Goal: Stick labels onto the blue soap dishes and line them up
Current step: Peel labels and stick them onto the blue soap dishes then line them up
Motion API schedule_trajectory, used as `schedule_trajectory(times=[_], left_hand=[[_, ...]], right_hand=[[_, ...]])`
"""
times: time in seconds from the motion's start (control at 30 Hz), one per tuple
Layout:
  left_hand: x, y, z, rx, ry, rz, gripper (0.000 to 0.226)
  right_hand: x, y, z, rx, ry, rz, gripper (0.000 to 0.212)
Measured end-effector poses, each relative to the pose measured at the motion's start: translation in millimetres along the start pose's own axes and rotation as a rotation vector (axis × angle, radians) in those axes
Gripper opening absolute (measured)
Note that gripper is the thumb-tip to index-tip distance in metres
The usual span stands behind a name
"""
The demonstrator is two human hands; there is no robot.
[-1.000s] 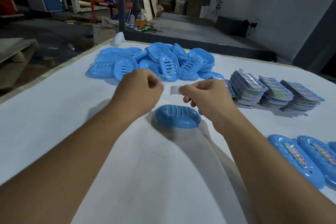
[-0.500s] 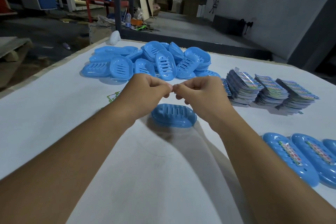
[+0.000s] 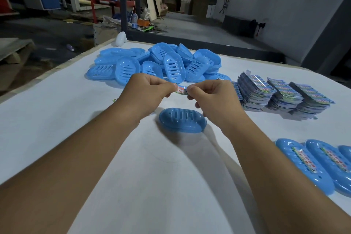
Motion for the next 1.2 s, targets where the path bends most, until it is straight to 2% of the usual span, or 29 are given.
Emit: schedule_trajectory(times=[0.17,0.3,0.57,0.7,0.93,1.07,1.2], left_hand=[[-1,-1,3,0.003,0.035,-0.013,0.021],[-3,-1,7,-0.013,0.043,-0.011,0.020],[-6,-8,21,-0.187,0.049,0.010,0.032],[-6,-9,21,-0.253,0.010,0.007,0.032],[0,-14,18,-0.399,-0.030,0.022,0.007],[3,-17,16,-0.422,-0.049,0.027,0.007],[4,-16,12,-0.498,-0.068,0.007,0.017]], right_hand=[[-2,6,-13,0.035,-0.083,-0.006,0.026],[-3,3,-11,0.043,-0.094,0.029,0.020],[1,0,-26,0.117,-0.242,0.156,0.025],[1,0,-29,0.199,-0.240,0.188,0.036],[2,2,-33,0.369,-0.256,0.209,0.047],[1,2,-30,0.432,-0.208,0.196,0.048],[-1,2,-29,0.472,-0.180,0.184,0.053]])
Point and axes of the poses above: each hand's wrist, its own x-axis away from the middle knuckle, its own y-axis out of the back of the hand, z = x × y, the point moved 10 cm from there along -x, towards the middle knuckle, and after that the axes turned 2 degrees about y, right-handed, at the moved point
